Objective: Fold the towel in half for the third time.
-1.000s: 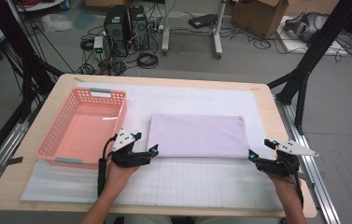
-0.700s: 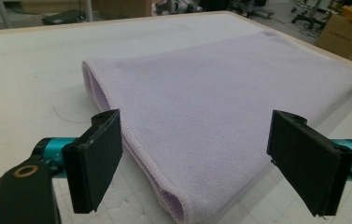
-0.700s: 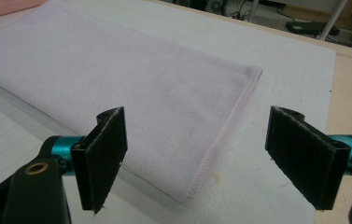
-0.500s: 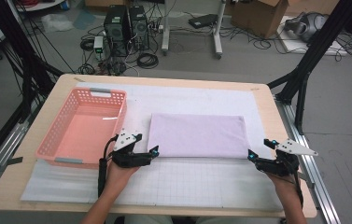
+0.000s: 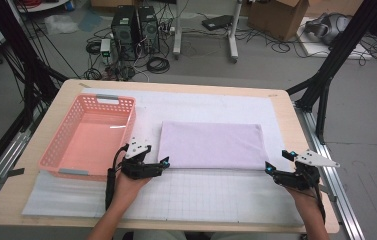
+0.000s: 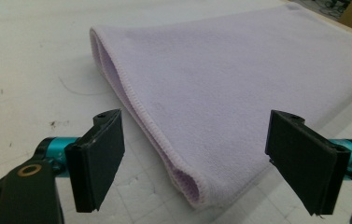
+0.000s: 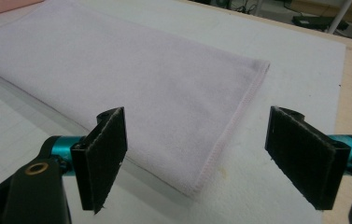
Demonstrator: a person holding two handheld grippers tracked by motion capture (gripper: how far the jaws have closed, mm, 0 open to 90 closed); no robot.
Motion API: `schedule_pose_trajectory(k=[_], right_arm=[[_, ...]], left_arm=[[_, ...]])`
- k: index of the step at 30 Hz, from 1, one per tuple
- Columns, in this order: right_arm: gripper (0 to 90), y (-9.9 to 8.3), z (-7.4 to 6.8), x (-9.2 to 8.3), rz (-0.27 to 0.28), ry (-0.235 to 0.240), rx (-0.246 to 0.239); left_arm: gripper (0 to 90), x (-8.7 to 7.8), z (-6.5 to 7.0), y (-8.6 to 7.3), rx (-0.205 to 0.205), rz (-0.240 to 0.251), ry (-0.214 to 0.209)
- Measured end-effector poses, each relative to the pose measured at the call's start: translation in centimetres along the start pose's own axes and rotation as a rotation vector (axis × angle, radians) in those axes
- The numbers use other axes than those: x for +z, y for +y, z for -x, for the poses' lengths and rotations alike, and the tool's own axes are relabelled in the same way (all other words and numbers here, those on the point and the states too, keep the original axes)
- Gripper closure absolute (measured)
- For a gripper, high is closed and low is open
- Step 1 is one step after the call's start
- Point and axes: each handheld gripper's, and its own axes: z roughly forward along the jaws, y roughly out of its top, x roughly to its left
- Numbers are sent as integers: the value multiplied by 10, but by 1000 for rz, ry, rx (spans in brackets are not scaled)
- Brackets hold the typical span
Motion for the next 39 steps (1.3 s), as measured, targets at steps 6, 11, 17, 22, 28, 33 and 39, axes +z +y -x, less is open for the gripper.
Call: schedule_pose_trajectory(k=[6, 11, 17, 22, 28, 33, 39], right_arm=[[197, 5, -4, 5, 2, 11, 0], [197, 12, -10, 15, 5, 26, -25], [197, 26, -13, 26, 29, 45, -35], [200, 44, -21, 40, 36, 71, -62], [201, 70, -29, 62, 10, 119, -96], [201, 91, -40, 90, -17, 168, -97], [201, 111, -59, 121, -46, 214, -116]], left_arm=[[284, 4, -4, -1, -21, -51, 19], [349, 8, -5, -3, -38, -107, 21], [415, 13, -1, -5, -21, -151, 3], [504, 17, 5, -4, 32, -190, -2], [579, 19, 7, -4, 38, -196, -8], [743, 20, 9, -4, 41, -189, -32], [786, 20, 8, -3, 21, -186, -33]])
